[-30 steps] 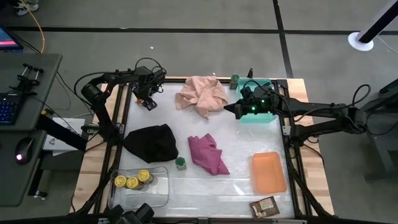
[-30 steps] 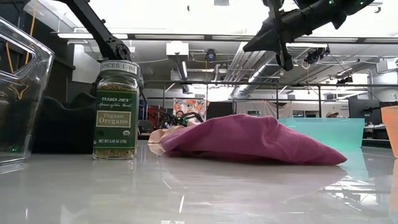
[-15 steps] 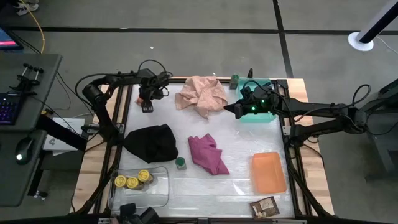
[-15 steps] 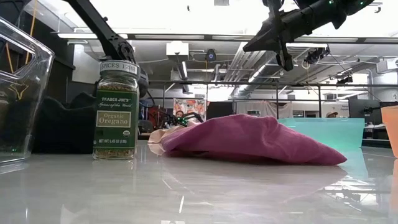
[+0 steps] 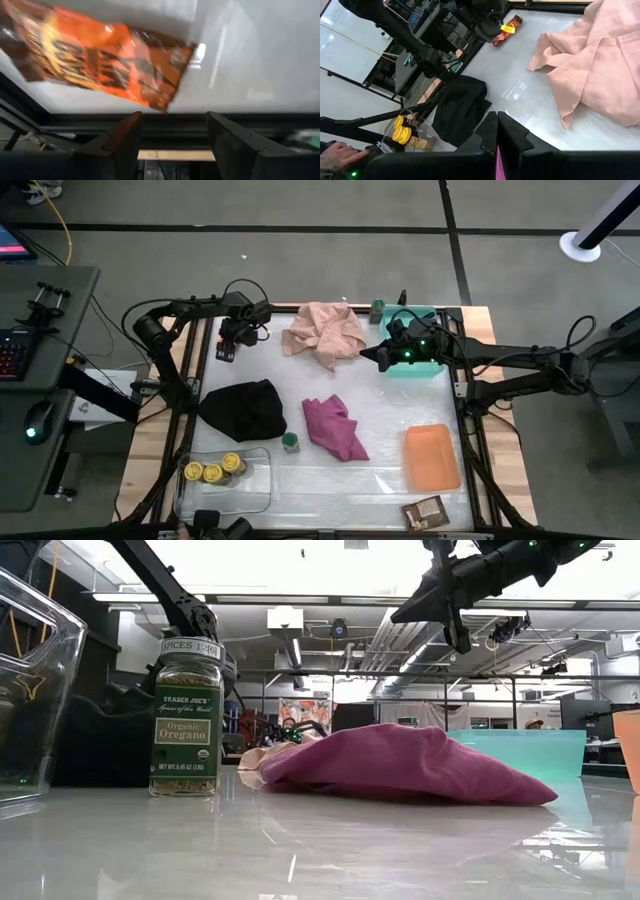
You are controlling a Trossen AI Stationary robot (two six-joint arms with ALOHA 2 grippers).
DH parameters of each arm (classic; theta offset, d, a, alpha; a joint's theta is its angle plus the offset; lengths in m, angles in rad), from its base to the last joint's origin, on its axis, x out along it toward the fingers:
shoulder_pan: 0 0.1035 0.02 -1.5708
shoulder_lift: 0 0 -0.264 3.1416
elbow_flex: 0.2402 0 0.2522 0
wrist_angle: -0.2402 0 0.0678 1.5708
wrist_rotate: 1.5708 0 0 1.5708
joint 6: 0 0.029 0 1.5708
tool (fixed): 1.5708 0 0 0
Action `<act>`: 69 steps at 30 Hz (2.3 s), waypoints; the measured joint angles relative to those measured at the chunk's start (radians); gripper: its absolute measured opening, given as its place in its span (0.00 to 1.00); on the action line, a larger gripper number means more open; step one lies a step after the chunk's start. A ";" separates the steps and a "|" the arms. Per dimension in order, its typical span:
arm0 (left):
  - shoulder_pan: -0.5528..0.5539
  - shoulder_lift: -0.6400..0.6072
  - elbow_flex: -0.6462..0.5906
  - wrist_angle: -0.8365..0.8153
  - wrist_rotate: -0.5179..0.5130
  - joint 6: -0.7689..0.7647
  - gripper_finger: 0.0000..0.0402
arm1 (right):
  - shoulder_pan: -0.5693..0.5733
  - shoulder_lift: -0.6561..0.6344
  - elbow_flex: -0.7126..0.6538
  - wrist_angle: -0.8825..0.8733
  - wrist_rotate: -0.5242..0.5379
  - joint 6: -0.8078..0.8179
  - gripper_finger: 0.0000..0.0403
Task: Sort spices by type
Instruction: Put the top orange seasoning bag into the orange bin
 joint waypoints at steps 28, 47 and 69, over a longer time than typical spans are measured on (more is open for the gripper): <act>-0.002 -0.001 -0.025 0.111 -0.092 0.080 0.51 | 0.000 0.000 0.000 -0.053 -0.003 -0.024 0.00; -0.024 -0.001 -0.104 0.250 -0.180 -0.063 0.47 | 0.000 0.000 0.000 -0.053 -0.005 -0.016 0.00; -0.118 -0.377 -0.103 0.132 0.113 -0.337 0.00 | 0.000 -0.103 0.000 0.100 -0.056 -0.087 0.00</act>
